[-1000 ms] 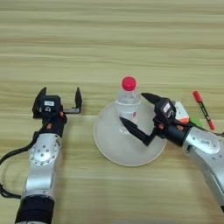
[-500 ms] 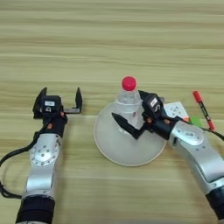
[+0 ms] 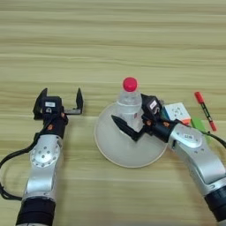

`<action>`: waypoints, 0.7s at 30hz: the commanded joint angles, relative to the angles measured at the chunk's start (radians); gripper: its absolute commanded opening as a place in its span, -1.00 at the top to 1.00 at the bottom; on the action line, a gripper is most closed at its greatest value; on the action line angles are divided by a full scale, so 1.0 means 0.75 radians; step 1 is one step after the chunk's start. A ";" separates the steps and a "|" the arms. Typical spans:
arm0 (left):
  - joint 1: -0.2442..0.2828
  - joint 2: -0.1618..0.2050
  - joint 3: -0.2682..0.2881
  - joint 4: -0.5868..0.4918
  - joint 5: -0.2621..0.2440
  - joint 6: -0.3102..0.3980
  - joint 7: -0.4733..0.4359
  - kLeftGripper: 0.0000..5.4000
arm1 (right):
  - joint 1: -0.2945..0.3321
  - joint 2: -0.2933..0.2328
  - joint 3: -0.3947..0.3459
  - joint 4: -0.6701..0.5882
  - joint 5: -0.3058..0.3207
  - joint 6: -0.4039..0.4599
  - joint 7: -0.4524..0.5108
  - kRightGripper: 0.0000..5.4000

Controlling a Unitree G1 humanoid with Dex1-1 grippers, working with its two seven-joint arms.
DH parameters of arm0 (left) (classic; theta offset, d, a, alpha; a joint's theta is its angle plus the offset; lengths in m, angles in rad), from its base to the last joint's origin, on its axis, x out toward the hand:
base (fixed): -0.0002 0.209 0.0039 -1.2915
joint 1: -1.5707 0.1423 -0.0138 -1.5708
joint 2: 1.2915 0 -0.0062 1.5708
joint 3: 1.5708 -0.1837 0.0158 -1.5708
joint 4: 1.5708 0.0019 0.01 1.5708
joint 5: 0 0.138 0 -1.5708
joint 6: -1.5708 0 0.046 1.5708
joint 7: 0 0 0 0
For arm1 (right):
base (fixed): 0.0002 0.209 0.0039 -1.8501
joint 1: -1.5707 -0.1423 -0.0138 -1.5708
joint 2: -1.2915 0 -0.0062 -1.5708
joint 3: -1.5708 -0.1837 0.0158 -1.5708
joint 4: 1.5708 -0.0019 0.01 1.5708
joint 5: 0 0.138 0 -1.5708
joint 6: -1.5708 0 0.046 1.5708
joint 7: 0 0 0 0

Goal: Move the objects on the table

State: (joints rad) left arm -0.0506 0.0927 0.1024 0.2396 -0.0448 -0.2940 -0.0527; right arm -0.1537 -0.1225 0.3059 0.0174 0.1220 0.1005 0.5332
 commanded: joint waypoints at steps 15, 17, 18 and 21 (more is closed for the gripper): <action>0.012 -0.001 -0.007 -0.022 0.012 -0.003 0.004 -1.00 | -0.013 0.005 0.007 0.008 -0.015 -0.008 0.007 -0.55; 0.013 -0.001 -0.007 -0.023 0.012 -0.004 0.004 -1.00 | -0.012 0.004 0.008 0.010 -0.017 -0.010 0.006 -0.48; 0.013 -0.001 -0.008 -0.023 0.012 -0.004 0.004 -1.00 | -0.012 0.003 0.008 0.011 -0.018 -0.011 0.006 -0.44; 0.013 -0.002 -0.008 -0.024 0.013 -0.003 0.005 -1.00 | -0.012 0.002 0.007 0.014 -0.021 -0.015 0.005 -0.31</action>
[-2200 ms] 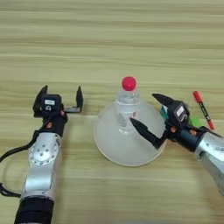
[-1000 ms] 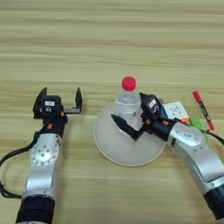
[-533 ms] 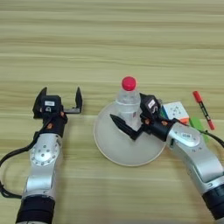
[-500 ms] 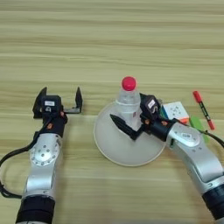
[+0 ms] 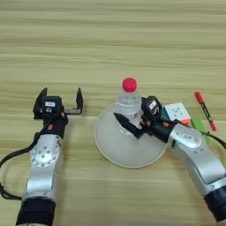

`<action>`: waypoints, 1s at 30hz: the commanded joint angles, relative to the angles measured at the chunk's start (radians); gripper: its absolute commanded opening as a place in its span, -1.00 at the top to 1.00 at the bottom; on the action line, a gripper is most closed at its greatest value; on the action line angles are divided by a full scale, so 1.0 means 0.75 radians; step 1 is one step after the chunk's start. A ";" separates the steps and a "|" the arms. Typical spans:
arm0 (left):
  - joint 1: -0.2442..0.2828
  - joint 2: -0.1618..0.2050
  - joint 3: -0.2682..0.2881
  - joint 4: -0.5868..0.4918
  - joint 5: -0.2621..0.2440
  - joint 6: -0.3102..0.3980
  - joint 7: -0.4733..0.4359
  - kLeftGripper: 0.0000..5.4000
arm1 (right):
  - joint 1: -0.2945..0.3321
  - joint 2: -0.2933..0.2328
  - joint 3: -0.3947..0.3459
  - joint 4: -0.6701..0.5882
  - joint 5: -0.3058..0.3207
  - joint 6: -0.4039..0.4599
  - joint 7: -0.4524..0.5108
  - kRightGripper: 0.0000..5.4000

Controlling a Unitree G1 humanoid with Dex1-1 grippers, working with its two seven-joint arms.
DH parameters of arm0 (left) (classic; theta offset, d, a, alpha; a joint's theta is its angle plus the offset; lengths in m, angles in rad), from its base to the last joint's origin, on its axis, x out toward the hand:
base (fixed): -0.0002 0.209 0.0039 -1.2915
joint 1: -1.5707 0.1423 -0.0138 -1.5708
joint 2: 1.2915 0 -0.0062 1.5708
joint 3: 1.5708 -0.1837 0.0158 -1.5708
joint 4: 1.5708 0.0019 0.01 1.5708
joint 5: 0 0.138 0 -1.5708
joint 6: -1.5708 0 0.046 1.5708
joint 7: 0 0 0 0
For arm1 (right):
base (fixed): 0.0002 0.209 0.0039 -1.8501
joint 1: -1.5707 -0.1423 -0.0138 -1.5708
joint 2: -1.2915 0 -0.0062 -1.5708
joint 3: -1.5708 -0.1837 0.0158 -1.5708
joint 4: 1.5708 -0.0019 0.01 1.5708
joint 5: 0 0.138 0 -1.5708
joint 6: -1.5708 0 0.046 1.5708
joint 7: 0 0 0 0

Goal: Move the objects on the table

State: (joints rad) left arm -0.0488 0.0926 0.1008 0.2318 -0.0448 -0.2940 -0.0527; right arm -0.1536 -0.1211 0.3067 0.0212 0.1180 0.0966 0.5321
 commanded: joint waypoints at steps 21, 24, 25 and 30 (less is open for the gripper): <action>0.019 -0.005 -0.012 -0.023 0.009 0.003 0.005 -1.00 | 0.019 -0.003 -0.230 -0.404 0.040 0.091 -0.211 -0.18; 0.024 -0.004 -0.012 -0.031 0.006 0.006 0.002 -1.00 | 0.014 -0.029 -0.315 -0.391 -0.009 0.056 -0.297 -0.18; 0.026 -0.004 -0.012 -0.034 0.006 0.007 0.002 -1.00 | 0.018 -0.035 -0.350 -0.386 -0.019 0.049 -0.329 -0.18; 0.030 -0.005 -0.013 -0.041 0.006 0.010 0.002 -1.00 | 0.024 -0.064 -0.491 -0.339 -0.041 0.039 -0.444 -0.18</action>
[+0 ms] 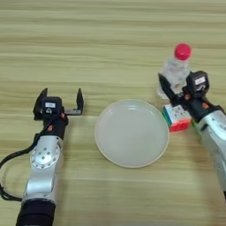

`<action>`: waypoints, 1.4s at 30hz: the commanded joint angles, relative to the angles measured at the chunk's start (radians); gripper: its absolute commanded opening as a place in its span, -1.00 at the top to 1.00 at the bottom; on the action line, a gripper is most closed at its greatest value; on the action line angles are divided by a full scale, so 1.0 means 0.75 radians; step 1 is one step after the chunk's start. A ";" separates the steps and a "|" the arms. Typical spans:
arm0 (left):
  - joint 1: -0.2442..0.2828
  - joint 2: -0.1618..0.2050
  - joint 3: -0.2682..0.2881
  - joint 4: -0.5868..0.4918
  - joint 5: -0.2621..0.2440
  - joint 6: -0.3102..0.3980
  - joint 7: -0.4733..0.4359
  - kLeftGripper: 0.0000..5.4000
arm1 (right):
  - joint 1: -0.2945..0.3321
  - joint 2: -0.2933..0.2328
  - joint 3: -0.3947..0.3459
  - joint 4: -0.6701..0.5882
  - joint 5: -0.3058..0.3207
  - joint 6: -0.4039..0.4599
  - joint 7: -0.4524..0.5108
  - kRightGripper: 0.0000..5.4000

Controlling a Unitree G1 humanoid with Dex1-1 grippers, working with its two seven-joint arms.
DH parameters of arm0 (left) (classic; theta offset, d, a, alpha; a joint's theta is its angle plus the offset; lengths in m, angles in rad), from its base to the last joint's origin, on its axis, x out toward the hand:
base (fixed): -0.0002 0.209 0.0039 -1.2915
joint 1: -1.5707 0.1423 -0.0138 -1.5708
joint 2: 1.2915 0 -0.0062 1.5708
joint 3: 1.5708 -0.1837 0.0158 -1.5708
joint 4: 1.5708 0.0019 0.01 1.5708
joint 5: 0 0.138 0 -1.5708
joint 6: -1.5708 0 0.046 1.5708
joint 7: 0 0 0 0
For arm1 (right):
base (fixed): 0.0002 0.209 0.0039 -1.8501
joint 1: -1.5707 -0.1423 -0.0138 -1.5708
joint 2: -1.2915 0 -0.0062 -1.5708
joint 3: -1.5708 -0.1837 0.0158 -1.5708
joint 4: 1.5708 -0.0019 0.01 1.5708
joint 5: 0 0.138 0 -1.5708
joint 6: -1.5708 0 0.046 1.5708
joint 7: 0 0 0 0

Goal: Move the objects on the table

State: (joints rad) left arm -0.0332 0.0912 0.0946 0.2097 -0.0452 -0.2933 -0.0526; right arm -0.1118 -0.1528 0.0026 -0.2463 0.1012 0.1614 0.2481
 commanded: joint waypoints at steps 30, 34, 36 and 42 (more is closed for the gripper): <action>0.018 -0.001 -0.001 -0.027 0.002 0.015 -0.001 -1.00 | -0.071 -0.116 -0.303 0.414 -0.086 -0.080 -0.268 -0.18; 0.020 -0.001 -0.001 -0.031 0.001 0.015 -0.001 -1.00 | -0.073 -0.119 -0.306 0.441 -0.086 -0.085 -0.267 -0.18; 0.021 -0.002 -0.001 -0.034 0.002 0.016 0.000 -1.00 | -0.072 -0.119 -0.305 0.451 -0.084 -0.086 -0.264 -0.18; 0.025 -0.001 -0.001 -0.042 0.001 0.020 0.000 -1.00 | -0.070 -0.120 -0.299 0.471 -0.087 -0.084 -0.263 -0.18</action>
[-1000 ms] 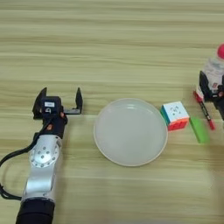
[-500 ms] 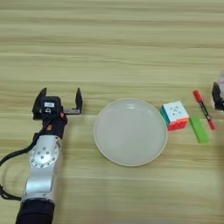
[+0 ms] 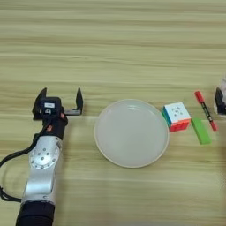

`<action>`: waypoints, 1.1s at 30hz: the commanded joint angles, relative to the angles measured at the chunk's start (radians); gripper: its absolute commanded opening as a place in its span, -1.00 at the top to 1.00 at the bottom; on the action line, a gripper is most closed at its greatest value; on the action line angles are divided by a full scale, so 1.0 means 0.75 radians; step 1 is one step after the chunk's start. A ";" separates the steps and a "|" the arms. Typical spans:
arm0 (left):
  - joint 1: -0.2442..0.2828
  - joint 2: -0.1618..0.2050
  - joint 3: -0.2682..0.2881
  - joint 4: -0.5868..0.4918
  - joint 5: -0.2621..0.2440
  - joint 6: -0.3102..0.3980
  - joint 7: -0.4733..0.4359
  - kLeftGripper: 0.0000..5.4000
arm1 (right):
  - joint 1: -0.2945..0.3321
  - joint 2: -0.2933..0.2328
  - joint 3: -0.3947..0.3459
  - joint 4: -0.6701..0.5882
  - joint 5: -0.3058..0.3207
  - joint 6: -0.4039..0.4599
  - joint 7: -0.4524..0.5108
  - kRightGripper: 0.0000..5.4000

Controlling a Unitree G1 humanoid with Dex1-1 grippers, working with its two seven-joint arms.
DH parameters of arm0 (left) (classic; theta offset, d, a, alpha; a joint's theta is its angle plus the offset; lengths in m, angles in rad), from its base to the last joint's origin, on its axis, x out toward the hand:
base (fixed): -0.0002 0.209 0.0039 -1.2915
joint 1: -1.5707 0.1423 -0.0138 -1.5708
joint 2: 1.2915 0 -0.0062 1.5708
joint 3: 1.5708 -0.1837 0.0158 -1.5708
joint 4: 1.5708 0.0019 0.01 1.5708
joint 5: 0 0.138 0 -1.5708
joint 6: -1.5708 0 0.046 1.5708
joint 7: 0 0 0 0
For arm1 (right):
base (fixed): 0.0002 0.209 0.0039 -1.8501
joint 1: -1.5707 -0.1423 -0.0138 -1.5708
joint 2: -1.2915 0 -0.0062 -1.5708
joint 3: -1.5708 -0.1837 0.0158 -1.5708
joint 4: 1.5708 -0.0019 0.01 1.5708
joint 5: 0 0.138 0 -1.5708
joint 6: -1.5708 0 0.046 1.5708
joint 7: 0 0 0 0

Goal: Move the objects on the table

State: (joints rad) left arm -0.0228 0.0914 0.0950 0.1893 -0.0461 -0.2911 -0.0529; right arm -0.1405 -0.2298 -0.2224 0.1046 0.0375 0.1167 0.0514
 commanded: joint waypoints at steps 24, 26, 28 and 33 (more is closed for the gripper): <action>0.009 -0.001 0.004 -0.015 0.002 0.018 0.004 -1.00 | -0.046 -0.017 -0.005 0.105 0.006 -0.061 -0.005 -0.69; 0.009 -0.001 0.004 -0.014 0.001 0.018 0.004 -1.00 | -0.047 -0.017 -0.006 0.108 0.006 -0.063 -0.005 -0.75; 0.009 -0.001 0.004 -0.014 0.001 0.018 0.004 -1.00 | -0.047 -0.017 -0.006 0.107 0.007 -0.063 -0.005 -0.85; 0.009 -0.001 0.004 -0.016 0.001 0.019 0.004 -1.00 | -0.045 -0.017 -0.006 0.103 0.008 -0.063 -0.004 -0.99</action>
State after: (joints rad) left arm -0.0179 0.0914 0.0963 0.1860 -0.0464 -0.2897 -0.0527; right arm -0.1591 -0.2361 -0.2274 0.1826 0.0396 0.0741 0.0498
